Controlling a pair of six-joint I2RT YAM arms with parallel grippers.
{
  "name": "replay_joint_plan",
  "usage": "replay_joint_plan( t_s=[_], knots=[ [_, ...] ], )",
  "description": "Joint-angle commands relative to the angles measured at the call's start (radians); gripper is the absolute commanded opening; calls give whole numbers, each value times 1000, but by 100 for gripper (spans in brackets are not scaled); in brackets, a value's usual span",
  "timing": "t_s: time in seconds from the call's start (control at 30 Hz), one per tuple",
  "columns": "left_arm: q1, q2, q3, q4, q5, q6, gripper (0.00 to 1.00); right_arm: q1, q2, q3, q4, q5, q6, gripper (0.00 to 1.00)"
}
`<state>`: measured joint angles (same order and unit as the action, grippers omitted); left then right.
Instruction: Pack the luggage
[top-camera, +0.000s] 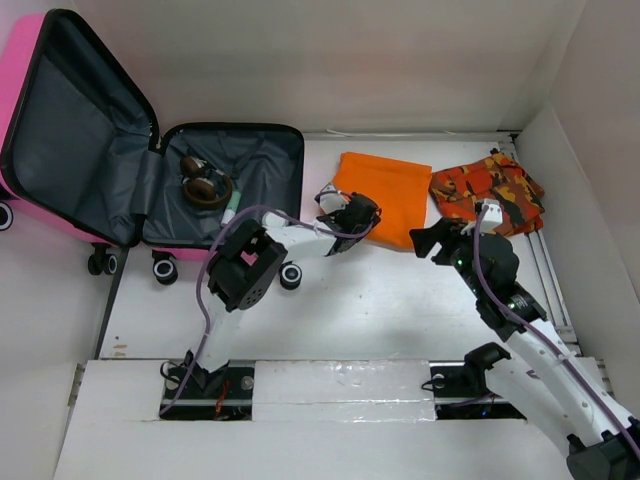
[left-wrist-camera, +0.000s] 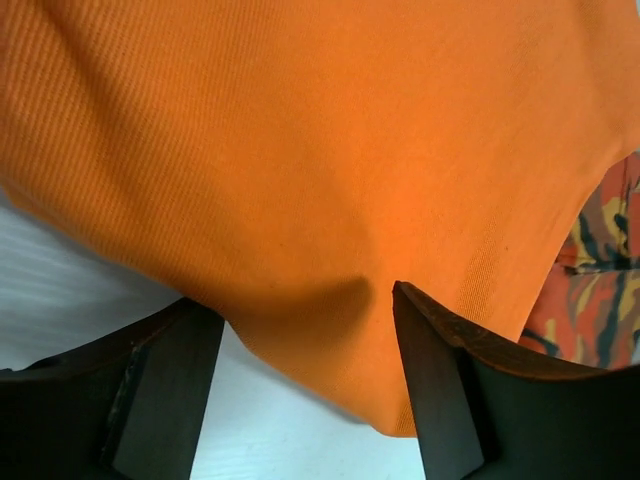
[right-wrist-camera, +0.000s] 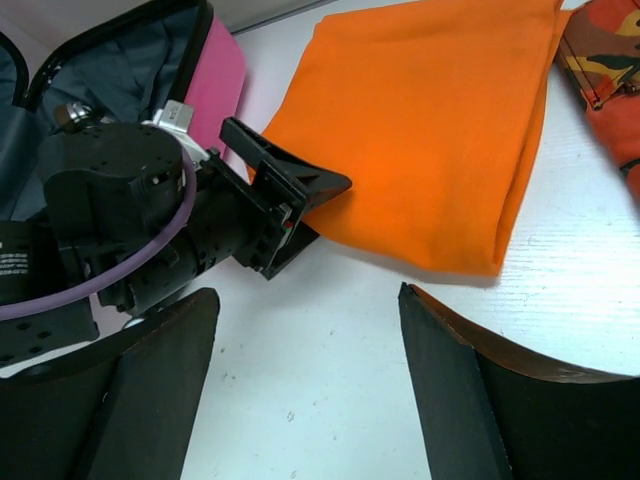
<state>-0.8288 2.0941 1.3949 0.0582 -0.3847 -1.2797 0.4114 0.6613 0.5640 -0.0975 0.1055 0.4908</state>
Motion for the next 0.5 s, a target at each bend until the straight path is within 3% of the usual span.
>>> replay_joint_plan(
  t_s=[0.0, 0.03, 0.07, 0.1, 0.13, 0.17, 0.43, 0.47],
  knots=[
    [2, 78, 42, -51, 44, -98, 63, -2, -11, 24, 28, 5, -8, 78],
    [20, 99, 56, -51, 44, -98, 60, -2, -11, 24, 28, 5, -8, 78],
    [20, 99, 87, -60, 44, -98, 52, -2, -11, 24, 28, -4, -8, 78],
    [37, 99, 87, -45, 44, -78, 36, -2, -11, 24, 28, -4, -8, 78],
    [60, 99, 87, -22, 44, -48, 10, -2, -11, 24, 18, -4, -8, 78],
    [75, 90, 87, -9, 44, 0, 2, -2, -11, 24, 18, -4, -8, 78],
    [154, 32, 150, -180, -86, 161, 0, 7, -29, 14, 8, -13, -8, 78],
    [154, 32, 160, -201, -118, 170, 4, 7, -20, 14, 18, -13, -8, 78]
  ],
)
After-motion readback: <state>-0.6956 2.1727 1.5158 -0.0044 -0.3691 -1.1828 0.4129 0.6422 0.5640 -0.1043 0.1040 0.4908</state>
